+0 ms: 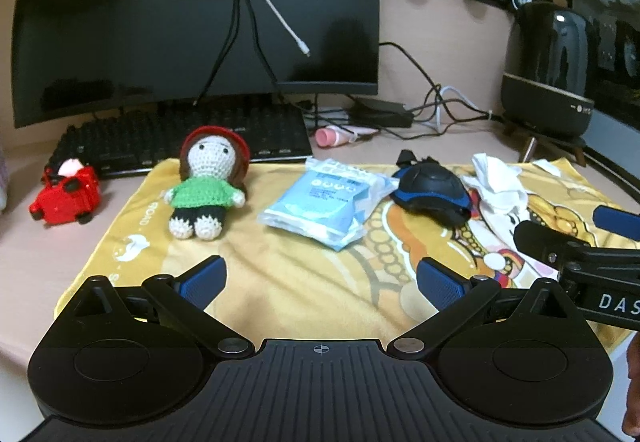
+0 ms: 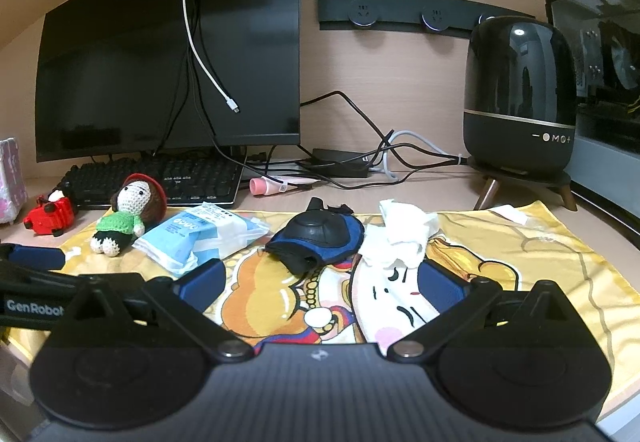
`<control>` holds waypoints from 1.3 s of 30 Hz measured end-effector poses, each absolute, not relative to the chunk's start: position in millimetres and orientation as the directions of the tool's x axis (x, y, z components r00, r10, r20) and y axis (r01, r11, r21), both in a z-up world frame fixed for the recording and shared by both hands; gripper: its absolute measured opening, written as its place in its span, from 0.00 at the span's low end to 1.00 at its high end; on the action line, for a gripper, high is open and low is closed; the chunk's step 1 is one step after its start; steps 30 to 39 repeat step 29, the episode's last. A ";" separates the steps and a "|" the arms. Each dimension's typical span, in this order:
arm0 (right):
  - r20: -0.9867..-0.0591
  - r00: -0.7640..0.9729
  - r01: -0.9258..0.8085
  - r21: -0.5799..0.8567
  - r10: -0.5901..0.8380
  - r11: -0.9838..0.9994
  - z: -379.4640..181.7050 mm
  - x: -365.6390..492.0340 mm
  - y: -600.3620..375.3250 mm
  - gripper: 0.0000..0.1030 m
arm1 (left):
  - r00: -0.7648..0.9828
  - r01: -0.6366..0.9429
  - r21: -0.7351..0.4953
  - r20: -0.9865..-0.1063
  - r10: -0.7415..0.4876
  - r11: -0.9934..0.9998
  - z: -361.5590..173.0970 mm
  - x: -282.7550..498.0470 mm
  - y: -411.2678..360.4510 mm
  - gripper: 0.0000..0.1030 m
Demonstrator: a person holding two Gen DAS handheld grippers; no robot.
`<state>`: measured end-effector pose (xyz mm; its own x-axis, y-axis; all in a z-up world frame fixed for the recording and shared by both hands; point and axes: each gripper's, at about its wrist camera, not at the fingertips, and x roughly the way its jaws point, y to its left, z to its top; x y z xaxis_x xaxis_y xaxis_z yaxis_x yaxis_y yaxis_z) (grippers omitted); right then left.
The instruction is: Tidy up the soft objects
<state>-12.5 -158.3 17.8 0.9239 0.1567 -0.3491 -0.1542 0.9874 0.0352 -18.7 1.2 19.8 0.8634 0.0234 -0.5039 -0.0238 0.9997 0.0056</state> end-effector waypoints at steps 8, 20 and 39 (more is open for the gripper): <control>-0.362 0.920 -0.147 0.046 0.154 0.988 16.0 -9.5 -160.4 1.00 | 0.856 -0.018 0.034 -0.517 0.033 0.999 17.2 -16.7 -2.4 1.00; -0.374 0.918 -0.128 0.031 0.130 0.991 14.7 -7.2 -160.8 1.00 | 0.867 0.017 -0.028 -0.497 -0.029 0.999 21.4 -22.2 2.5 1.00; -0.375 0.915 -0.143 0.040 0.148 0.989 14.3 -7.7 -161.9 1.00 | 0.883 0.007 -0.038 -0.469 -0.024 0.999 21.4 -25.2 2.9 1.00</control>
